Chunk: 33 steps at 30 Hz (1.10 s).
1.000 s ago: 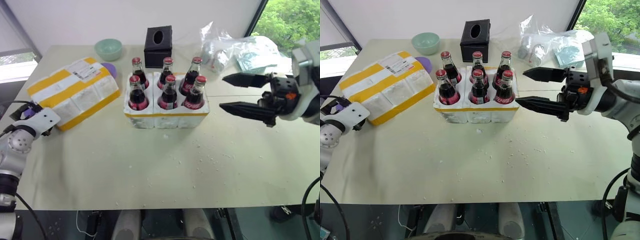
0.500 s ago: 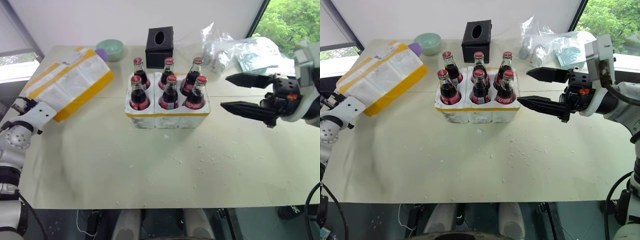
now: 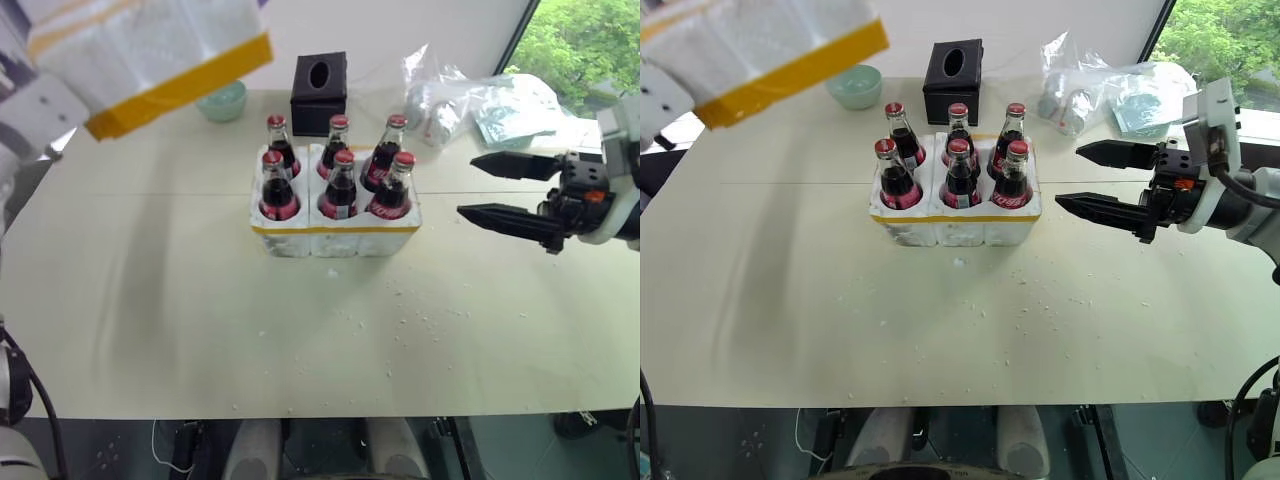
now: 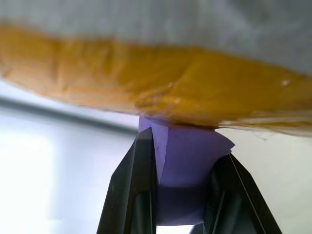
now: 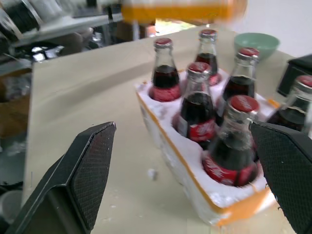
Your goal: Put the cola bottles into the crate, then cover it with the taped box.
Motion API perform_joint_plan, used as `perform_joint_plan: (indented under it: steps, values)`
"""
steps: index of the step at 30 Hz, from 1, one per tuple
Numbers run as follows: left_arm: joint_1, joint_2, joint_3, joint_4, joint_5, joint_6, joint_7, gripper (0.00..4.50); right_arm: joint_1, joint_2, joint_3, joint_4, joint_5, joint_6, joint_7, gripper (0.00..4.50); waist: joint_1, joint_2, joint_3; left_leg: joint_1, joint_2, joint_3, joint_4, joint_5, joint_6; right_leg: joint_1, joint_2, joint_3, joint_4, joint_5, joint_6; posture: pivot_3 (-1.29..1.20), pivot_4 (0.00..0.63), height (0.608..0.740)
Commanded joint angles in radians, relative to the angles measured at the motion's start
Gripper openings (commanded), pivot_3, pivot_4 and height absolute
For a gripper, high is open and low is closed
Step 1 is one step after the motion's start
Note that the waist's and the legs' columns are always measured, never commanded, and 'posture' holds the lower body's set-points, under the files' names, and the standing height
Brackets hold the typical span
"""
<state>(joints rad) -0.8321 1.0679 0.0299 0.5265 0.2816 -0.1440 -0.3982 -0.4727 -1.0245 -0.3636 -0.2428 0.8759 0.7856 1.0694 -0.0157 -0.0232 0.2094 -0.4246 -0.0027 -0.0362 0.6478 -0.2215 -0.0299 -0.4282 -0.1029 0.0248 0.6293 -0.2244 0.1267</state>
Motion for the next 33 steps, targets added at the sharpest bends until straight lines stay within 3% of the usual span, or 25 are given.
perform_joint_plan:
  steps: [1, 11, 16, 24, 27, 31, 32, 33]
  values:
    - [-0.102, -0.026, -0.014, -0.08, -0.021, 0.019, -0.069, 0.68, 0.005, -0.006, -0.022, -0.002, -0.012, -0.036, 0.014, 4.5, 0.0, 0.0, 0.0, 0.0, 0.0, 0.0, 0.0, 0.0, 0.0, 0.0, 0.001, 0.0, 0.0, 0.0, 0.0, 0.0, 0.15, 0.737]
    - [-0.069, -0.212, -0.109, -0.489, -0.025, 0.205, -0.244, 0.68, 0.026, 0.033, -0.029, -0.025, -0.009, -0.045, -0.015, 4.5, 0.001, 0.0, 0.0, -0.001, 0.0, -0.001, 0.001, 0.0, 0.0, 0.0, 0.001, 0.0, 0.001, 0.0, 0.001, 0.0, 0.15, 0.737]
    - [-0.022, -0.206, -0.167, -0.596, 0.06, 0.203, -0.281, 0.68, 0.038, 0.044, -0.039, -0.03, -0.006, -0.049, -0.025, 4.5, -0.002, 0.0, 0.0, 0.0, 0.0, -0.001, 0.001, 0.0, 0.0, 0.0, 0.001, 0.0, 0.001, 0.0, 0.001, 0.0, 0.15, 0.737]
    - [0.008, -0.161, -0.215, -0.602, 0.22, 0.105, -0.259, 0.68, 0.027, 0.053, -0.036, -0.025, -0.007, -0.052, -0.031, 4.5, 0.002, 0.0, 0.0, 0.0, 0.0, -0.001, 0.001, 0.0, 0.0, 0.0, 0.001, 0.0, 0.001, 0.0, 0.001, 0.0, 0.15, 0.737]
    - [0.037, -0.173, -0.203, -0.631, 0.233, 0.1, -0.254, 1.85, 0.03, 0.058, -0.032, -0.015, -0.015, -0.06, -0.031, 4.5, 0.001, 0.0, 0.0, 0.0, 0.0, -0.001, 0.001, 0.0, 0.0, 0.0, 0.001, 0.0, 0.001, 0.0, 0.001, 0.0, 0.15, 0.737]
    - [0.114, -0.17, -0.159, -0.706, 0.208, 0.143, -0.285, 4.05, 0.029, 0.066, -0.026, -0.005, -0.022, -0.063, -0.035, 4.5, 0.001, 0.0, 0.0, 0.0, 0.0, -0.001, 0.001, 0.0, 0.0, 0.0, 0.001, 0.0, 0.001, 0.0, 0.001, 0.0, 0.15, 0.737]
    - [0.139, -0.16, -0.145, -0.72, 0.203, 0.147, -0.291, 4.47, 0.028, 0.068, -0.024, -0.003, -0.023, -0.064, -0.036, 4.5, 0.0, 0.0, 0.0, 0.0, 0.0, -0.001, 0.001, 0.0, 0.0, 0.0, 0.001, 0.0, 0.001, 0.0, 0.001, 0.0, 0.15, 0.737]
    - [0.172, -0.151, -0.124, -0.741, 0.193, 0.155, -0.297, 4.47, 0.028, 0.07, -0.023, -0.001, -0.022, -0.064, -0.037, 4.5, 0.0, 0.0, 0.0, 0.0, 0.0, -0.001, 0.001, 0.0, 0.0, 0.0, 0.001, 0.0, 0.001, 0.0, 0.001, 0.0, 0.15, 0.737]
